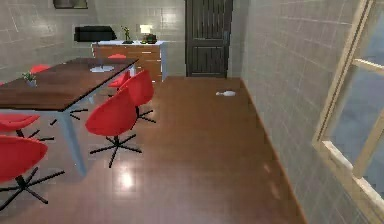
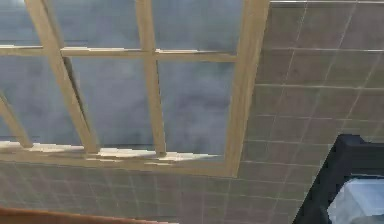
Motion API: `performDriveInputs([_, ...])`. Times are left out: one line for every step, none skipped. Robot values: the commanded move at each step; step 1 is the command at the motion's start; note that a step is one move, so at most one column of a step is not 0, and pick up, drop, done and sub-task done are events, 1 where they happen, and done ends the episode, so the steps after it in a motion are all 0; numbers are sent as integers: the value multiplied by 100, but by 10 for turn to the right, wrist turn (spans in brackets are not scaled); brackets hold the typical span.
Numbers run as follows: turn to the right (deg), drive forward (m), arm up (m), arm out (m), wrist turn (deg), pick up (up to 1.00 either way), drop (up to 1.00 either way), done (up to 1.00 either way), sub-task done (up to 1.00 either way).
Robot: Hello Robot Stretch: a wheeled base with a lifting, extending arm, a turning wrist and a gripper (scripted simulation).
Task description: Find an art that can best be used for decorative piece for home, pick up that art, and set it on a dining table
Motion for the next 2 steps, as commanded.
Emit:
performDriveInputs([0,100,0,0,0,0,0,0,0])
performDriveInputs([0,100,0,0,0,0,0,0,0])
